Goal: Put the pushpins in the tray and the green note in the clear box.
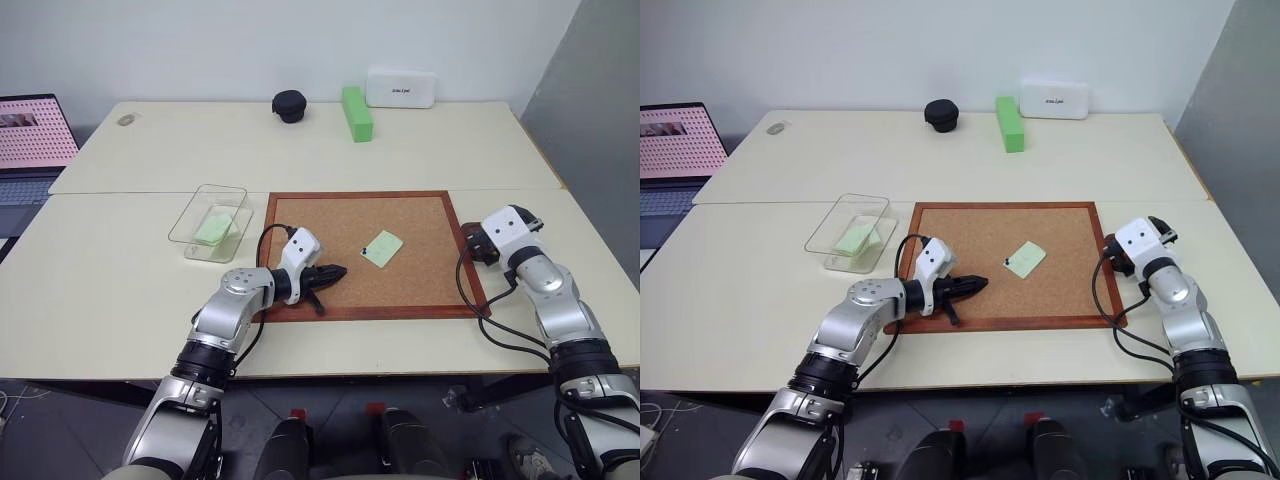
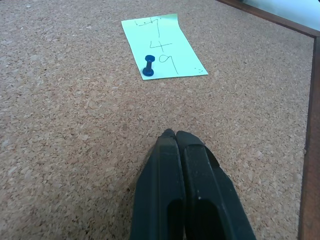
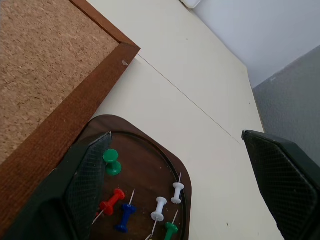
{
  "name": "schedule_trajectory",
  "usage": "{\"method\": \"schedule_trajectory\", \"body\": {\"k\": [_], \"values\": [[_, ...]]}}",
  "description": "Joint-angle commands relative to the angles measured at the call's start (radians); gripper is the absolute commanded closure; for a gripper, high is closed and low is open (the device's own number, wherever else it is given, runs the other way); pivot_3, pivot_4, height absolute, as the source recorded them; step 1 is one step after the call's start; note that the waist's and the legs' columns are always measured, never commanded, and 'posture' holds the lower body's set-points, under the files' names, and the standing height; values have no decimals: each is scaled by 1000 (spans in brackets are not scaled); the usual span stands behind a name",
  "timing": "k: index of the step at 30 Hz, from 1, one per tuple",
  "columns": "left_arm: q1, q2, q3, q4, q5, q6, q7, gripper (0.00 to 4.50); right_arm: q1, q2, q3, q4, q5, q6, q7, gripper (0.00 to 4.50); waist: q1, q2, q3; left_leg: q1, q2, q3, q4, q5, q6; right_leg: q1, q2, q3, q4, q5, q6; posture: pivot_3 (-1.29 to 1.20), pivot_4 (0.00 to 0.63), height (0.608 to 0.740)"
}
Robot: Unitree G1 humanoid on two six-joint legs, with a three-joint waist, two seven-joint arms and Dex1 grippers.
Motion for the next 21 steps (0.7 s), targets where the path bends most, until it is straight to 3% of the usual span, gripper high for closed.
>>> {"method": "schedule_trajectory", "body": {"k": [1, 21], "values": [[18, 6, -23, 24, 24, 17, 2, 4500, -37, 33, -84, -1, 80, 50, -17, 69, 0, 0, 0, 0, 0, 0, 0, 0, 0, 0, 0, 0, 0, 0, 0, 0, 150, 740], [29, 6, -12, 15, 19, 11, 13, 4500, -61, 68, -129, -25, 171, 150, 2, 69, -1, 0, 0, 0, 0, 0, 0, 0, 0, 0, 0, 0, 0, 0, 0, 0, 150, 740]]}}
